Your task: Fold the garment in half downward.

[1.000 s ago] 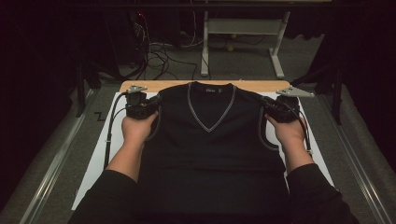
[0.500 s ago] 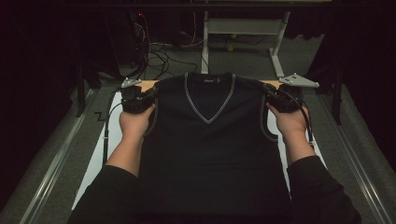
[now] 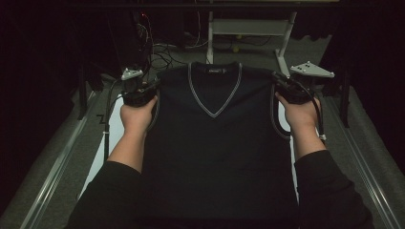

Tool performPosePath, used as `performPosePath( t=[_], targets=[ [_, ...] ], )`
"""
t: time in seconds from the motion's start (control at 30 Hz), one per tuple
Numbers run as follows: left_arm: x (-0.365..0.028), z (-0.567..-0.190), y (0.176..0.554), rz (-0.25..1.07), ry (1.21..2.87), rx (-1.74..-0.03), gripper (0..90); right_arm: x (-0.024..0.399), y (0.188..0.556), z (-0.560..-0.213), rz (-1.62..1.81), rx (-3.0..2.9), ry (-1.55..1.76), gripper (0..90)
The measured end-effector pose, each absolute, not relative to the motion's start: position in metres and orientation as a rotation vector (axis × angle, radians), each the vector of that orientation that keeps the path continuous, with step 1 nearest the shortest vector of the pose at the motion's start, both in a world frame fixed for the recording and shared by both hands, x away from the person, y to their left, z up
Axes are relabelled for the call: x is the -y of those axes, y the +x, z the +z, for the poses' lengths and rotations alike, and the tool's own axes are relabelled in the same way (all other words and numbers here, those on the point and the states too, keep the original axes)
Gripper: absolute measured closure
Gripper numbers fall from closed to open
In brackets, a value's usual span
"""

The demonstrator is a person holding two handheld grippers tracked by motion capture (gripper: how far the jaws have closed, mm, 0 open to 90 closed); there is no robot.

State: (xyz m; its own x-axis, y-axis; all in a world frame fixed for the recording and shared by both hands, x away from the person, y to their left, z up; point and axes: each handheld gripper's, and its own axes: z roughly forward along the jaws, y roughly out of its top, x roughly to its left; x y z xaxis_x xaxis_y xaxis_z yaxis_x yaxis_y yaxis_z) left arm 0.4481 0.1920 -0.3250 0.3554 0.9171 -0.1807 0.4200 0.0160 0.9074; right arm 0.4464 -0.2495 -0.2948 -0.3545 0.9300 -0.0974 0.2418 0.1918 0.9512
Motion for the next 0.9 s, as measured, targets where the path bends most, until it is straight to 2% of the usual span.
performPosePath(
  t=[0.13,0.57,0.8,0.9],
  targets=[
    [-0.186,-0.332,0.447,0.597,1.602,-1.224,74.2,0.249,0.447,-0.298,1.19,-1.752,1.111,80.5],
    [-0.183,-0.366,0.417,0.562,1.673,-1.165,73.8,0.26,0.426,-0.347,1.196,-1.82,1.135,80.3],
    [-0.195,-0.378,0.379,0.568,1.704,-1.089,73.8,0.27,0.396,-0.359,1.241,-1.835,1.098,80.2],
    [-0.204,-0.391,0.356,0.526,1.691,-1.087,73.8,0.271,0.378,-0.366,1.227,-1.853,1.061,80.2]
  ],
)
